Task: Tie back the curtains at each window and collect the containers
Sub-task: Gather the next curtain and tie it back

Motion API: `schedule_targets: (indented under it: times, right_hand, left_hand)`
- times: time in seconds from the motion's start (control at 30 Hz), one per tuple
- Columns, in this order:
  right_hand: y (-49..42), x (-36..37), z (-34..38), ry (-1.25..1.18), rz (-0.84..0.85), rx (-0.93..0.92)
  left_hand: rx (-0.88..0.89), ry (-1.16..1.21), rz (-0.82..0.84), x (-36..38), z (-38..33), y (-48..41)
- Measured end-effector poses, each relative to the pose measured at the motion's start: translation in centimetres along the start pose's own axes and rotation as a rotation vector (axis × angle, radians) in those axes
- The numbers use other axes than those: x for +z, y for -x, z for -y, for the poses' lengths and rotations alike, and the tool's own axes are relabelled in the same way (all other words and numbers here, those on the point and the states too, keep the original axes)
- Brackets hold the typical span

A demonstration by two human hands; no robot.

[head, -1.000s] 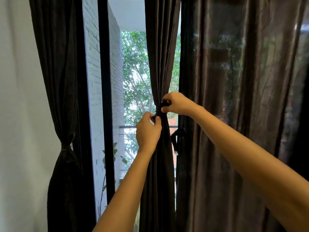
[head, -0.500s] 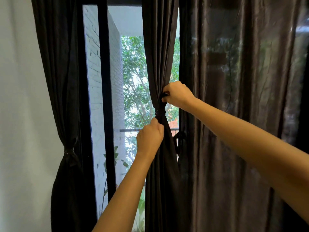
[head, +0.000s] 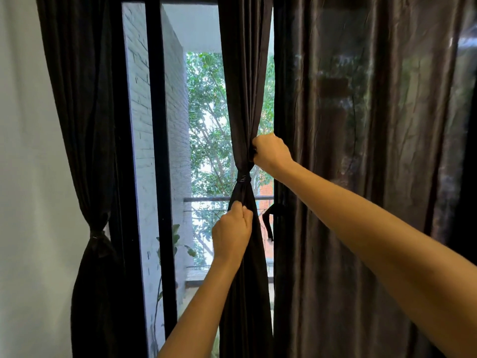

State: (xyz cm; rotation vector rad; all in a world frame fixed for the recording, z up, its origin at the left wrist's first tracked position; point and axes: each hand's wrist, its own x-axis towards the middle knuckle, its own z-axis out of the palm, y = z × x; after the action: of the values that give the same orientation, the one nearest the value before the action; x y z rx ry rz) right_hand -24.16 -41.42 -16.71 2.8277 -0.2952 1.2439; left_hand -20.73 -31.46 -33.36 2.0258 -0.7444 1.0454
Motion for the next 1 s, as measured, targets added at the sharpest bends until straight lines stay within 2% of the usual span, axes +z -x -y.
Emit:
schedule_targets:
  times: [0.27,0.4,0.5,0.7,0.87,1.0]
  right_hand:
    - [0.8,0.8,-1.9,-0.080,-0.015,-0.022]
    - [2.5,0.9,-3.9,-0.041,-0.065,-0.081]
    - [3.6,0.8,-6.1,0.065,-0.146,-0.055]
    - [4.3,-0.9,-12.2,0.097,-0.246,0.085]
    - [3.2,-3.0,-18.5,0.134,-0.322,0.129]
    - [1.6,-4.5,-23.3,0.271,-0.382,0.169]
  left_hand:
    - [-0.073,-0.100,0.060,0.1,-0.9,-0.7]
    - [-0.168,-0.070,-0.019,0.9,-1.7,-1.5]
    - [-0.084,-0.039,-0.160,1.9,-3.1,-2.7]
    - [0.136,0.143,-0.171,4.0,-8.3,-6.3]
    - [0.174,0.170,-0.152,6.4,-13.0,-11.2]
    - [0.175,0.162,-0.206,8.0,-16.3,-15.6]
